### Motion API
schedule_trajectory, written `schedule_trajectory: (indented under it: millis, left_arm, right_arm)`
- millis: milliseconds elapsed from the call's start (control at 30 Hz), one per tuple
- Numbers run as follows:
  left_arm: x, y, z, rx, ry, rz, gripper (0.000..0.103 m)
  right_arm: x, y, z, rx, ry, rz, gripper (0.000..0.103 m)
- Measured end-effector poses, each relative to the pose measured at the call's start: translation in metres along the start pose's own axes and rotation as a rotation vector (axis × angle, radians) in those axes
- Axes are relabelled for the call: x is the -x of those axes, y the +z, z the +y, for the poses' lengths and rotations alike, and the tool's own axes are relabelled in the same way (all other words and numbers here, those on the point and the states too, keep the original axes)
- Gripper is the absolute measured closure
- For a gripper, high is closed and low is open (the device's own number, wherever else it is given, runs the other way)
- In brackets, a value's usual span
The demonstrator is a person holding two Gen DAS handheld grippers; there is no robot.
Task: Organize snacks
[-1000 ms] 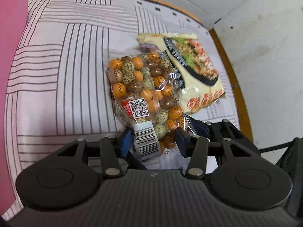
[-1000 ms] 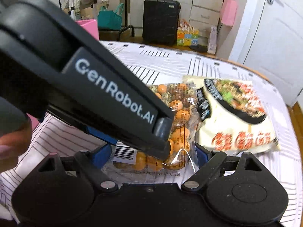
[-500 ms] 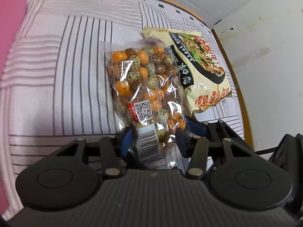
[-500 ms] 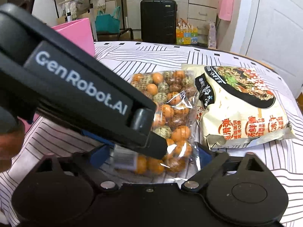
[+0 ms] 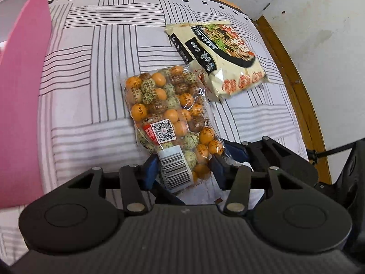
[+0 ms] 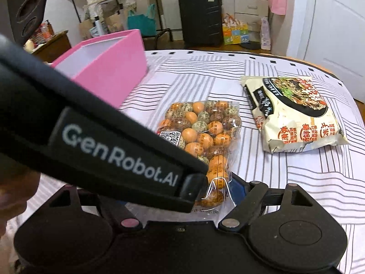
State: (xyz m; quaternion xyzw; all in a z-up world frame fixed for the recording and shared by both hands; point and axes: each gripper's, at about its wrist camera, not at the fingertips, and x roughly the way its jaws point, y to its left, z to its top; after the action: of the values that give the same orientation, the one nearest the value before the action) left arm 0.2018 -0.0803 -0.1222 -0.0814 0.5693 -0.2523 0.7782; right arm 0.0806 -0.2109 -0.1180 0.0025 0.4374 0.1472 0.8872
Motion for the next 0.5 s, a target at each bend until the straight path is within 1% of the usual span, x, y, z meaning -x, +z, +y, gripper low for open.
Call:
schedule_trajectory:
  millis: [100,300,500]
  left_arm:
    - [0.02,-0.011,-0.003,0.002,0.003,0.0,0.055]
    - [0.058,-0.028,-0.014,0.011,-0.001,-0.009,0.055]
    - [0.095,-0.044,-0.022,0.014,-0.017,-0.05,0.055]
  right_arm:
    - [0.018,-0.002,0.011,0.004,0.022,0.005,0.018]
    - [0.048,0.006,0.022,0.035,0.04,0.015,0.019]
    - [0.078,0.014,0.034,0.079,0.049,0.004,0.019]
